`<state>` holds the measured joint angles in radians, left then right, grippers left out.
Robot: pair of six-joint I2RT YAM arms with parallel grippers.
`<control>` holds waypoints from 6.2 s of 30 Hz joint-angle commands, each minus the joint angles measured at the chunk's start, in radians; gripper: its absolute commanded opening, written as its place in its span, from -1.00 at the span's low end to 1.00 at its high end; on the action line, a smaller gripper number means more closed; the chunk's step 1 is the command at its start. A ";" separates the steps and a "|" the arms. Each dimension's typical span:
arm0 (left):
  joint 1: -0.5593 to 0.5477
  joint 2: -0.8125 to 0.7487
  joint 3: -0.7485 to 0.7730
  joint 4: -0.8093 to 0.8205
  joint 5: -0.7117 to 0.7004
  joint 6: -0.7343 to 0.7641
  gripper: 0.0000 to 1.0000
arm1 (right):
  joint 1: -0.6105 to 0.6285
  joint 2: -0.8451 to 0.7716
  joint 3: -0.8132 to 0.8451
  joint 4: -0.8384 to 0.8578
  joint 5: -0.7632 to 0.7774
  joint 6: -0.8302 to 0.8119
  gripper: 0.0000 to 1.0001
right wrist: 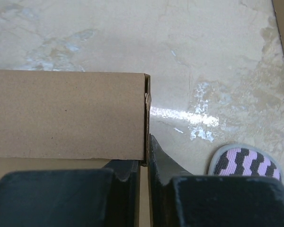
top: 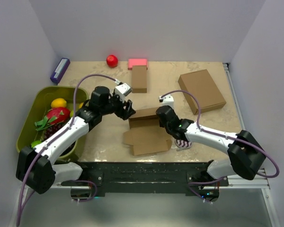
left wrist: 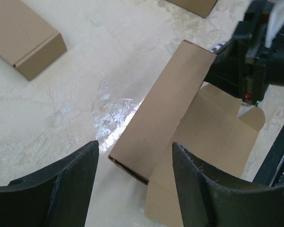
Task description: Fold the paper box
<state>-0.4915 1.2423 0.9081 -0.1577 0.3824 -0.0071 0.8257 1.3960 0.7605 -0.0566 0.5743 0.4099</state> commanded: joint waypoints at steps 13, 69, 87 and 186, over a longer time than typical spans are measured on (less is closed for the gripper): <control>-0.252 -0.155 -0.075 -0.006 -0.106 0.248 0.42 | -0.040 0.029 0.316 -0.540 -0.401 -0.124 -1.00; -0.332 0.175 -0.003 -0.155 -0.820 -0.033 -1.00 | -0.315 -0.370 0.245 -0.480 -0.654 0.272 0.69; -0.334 0.138 -0.005 -0.141 -0.749 -0.030 -0.44 | -0.174 -0.313 0.103 -0.287 -0.637 0.417 -0.14; -0.094 -0.152 -0.264 0.258 -0.247 -0.053 -1.00 | -0.235 -0.212 0.433 -0.483 -0.463 -0.074 0.82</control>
<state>-0.5446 1.0763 0.6510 0.0410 0.2726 -0.0437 0.5987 1.2209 1.2266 -0.5808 -0.0444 0.1864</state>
